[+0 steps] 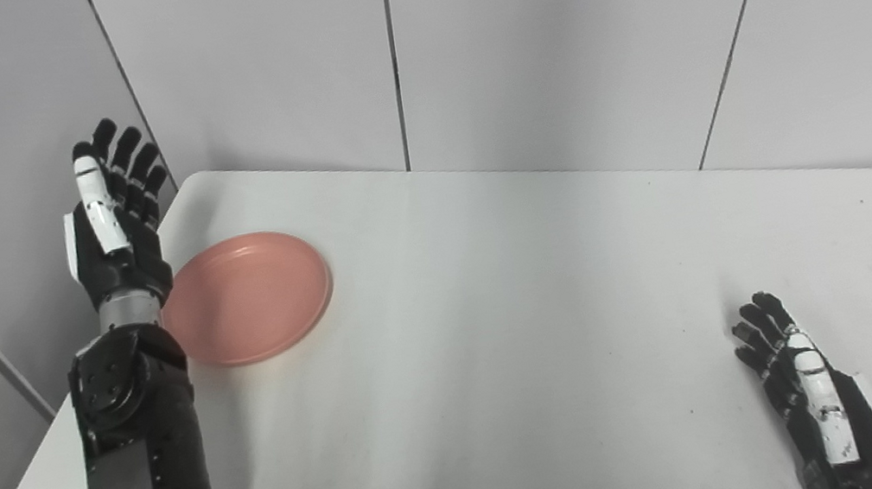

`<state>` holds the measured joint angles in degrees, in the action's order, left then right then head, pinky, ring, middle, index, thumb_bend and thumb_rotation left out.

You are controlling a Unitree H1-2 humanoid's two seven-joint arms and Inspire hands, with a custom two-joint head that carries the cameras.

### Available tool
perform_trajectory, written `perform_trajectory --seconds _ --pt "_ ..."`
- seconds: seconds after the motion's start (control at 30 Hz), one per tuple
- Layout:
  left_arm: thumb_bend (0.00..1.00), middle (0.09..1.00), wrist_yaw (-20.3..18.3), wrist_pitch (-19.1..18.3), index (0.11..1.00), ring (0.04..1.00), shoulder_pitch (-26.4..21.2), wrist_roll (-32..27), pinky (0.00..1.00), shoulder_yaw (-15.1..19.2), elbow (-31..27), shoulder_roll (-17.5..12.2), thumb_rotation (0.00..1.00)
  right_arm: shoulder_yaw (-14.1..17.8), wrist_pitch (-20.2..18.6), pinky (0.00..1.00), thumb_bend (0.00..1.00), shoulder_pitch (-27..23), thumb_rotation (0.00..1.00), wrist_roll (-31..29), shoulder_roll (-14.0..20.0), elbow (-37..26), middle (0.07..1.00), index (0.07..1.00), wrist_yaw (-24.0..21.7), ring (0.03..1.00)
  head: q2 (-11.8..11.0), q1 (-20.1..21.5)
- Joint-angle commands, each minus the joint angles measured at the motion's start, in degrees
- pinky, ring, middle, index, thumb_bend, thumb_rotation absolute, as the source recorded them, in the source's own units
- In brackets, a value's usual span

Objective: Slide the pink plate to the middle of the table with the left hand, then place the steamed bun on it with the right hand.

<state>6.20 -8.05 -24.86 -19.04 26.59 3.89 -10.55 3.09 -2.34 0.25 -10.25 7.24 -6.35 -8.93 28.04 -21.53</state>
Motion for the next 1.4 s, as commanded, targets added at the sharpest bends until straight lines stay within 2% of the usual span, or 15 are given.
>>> perform_trajectory --seconds 0.0,0.43,0.97,1.13,1.37 --pt "0.45 0.904 -0.4 2.7 0.894 0.902 -1.7 -1.0 0.93 0.5 0.1 -1.7 1.0 1.1 -0.7 0.96 0.23 -0.2 1.0 0.0 1.0 0.7 0.943 0.94 0.6 0.935 0.0 -0.2" --pt "0.43 0.923 0.0 4.7 0.908 0.913 -1.5 -3.5 0.92 3.3 6.1 -3.6 1.0 1.1 -1.5 0.96 0.22 -0.4 1.0 -0.3 1.3 0.7 0.943 0.94 0.8 0.934 0.1 -1.0" --pt "0.41 0.912 -0.2 4.5 0.9 0.912 -1.2 -4.7 0.92 3.1 10.8 -4.8 1.0 1.0 -1.2 0.95 0.23 -0.2 1.0 0.4 1.1 0.6 0.939 0.938 1.1 0.93 0.4 -1.2" --pt "0.4 0.901 0.8 3.6 0.893 0.896 -1.0 -4.5 0.92 3.0 11.3 -4.3 1.0 0.9 -1.1 0.93 0.22 -0.1 1.0 0.4 1.1 0.5 0.935 0.935 1.0 0.924 0.5 -1.4" --pt "0.39 0.917 -0.7 4.3 0.916 0.9 -0.7 -5.7 0.94 3.1 14.3 -4.8 1.0 0.9 -1.3 0.93 0.23 0.0 1.0 0.4 0.9 0.2 0.931 0.931 1.1 0.92 0.7 -1.4"
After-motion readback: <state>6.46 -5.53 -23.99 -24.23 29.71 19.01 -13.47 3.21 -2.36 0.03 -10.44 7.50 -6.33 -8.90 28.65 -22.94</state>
